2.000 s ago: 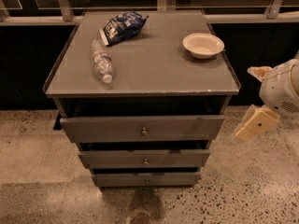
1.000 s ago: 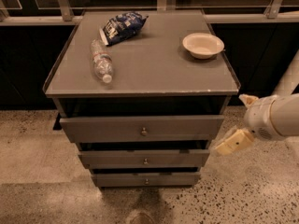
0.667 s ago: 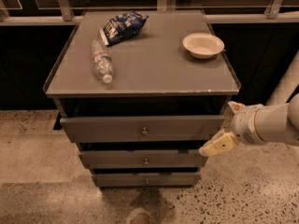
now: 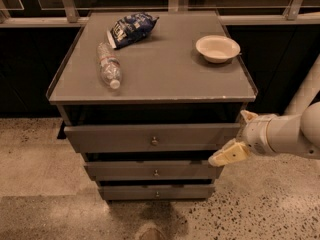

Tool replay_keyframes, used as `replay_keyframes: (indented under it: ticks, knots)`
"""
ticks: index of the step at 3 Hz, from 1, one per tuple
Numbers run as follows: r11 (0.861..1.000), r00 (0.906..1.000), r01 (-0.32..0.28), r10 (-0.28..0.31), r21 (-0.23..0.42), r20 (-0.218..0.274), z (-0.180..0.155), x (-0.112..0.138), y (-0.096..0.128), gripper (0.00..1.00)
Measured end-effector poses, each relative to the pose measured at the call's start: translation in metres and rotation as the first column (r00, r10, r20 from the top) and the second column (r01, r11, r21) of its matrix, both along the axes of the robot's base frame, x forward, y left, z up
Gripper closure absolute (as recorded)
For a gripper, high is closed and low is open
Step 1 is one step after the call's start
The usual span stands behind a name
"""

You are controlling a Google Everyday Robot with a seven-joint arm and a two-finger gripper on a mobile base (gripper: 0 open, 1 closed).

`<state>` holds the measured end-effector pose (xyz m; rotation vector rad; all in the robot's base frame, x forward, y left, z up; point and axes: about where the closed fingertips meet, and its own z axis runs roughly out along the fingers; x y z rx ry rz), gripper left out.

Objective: Open top drawer

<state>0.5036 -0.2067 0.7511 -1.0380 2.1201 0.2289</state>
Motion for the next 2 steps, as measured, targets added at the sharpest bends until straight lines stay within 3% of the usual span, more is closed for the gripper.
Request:
replay_keyframes:
  ticks: [1,2]
  knots:
    - [0.999,0.9995,0.028,-0.028,0.034,0.013,-0.0193,0.0215,0.0051,0.0]
    - [0.999,0.9994,0.031,-0.032,0.035,0.015,-0.0205,0.0229,0.0045,0.18]
